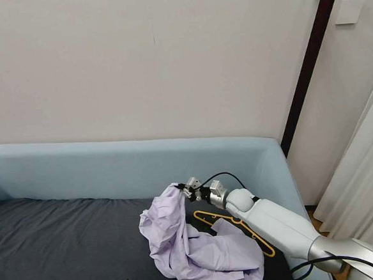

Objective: Pick up the clothes from the sofa and hang them on the clothes hanger.

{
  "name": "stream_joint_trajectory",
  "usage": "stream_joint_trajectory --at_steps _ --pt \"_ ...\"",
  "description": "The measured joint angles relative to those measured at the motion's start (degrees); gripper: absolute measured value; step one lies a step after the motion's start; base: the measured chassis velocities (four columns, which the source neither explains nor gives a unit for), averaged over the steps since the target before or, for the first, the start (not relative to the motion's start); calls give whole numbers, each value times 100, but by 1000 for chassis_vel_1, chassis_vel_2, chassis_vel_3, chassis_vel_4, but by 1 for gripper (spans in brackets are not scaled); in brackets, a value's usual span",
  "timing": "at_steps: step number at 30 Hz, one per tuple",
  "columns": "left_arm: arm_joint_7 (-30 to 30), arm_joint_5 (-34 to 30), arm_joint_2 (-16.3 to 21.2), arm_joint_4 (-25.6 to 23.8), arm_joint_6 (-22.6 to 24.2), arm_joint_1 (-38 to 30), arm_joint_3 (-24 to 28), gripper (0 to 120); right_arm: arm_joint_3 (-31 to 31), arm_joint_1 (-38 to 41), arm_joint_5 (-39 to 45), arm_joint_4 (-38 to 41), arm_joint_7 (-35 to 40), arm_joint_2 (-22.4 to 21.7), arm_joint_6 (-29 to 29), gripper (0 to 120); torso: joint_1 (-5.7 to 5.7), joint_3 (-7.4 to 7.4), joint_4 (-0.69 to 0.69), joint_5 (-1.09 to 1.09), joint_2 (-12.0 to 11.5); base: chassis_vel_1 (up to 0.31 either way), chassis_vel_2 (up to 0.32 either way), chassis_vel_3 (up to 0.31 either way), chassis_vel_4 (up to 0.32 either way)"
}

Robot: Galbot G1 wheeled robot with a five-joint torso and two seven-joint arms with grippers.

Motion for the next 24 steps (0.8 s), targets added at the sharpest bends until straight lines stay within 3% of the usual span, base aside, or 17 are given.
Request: stream_joint_trajectory --at_steps 2,5,11,19,23,24 --pt "-12 1 -9 -41 1 48 1 97 194 17 -570 -587 165 168 151 0 0 0 2 1 0 0 0 0 0" --pt "-16 -5 12 -60 3 80 4 97 265 -19 -807 -668 481 152 78 0 0 0 0 0 0 0 0 0 0" --pt "-29 -76 221 -59 24 65 21 97 499 -383 -1061 135 1183 -435 -308 22 -1 -1 -1 0 1 0 0 0 0" --pt "-32 -141 399 -38 41 12 51 100 670 -869 -1208 605 1197 -953 -342 50 -1 -1 -1 0 1 0 0 0 0" --pt "-33 -174 482 -25 46 -12 54 100 812 -1522 -979 1687 1281 -1365 -457 68 -1 0 -1 2 1 0 0 0 0" --pt "-33 -174 482 -25 46 -12 54 100 812 -1522 -979 1687 1281 -1365 -457 68 -1 0 -1 2 1 0 0 0 0"
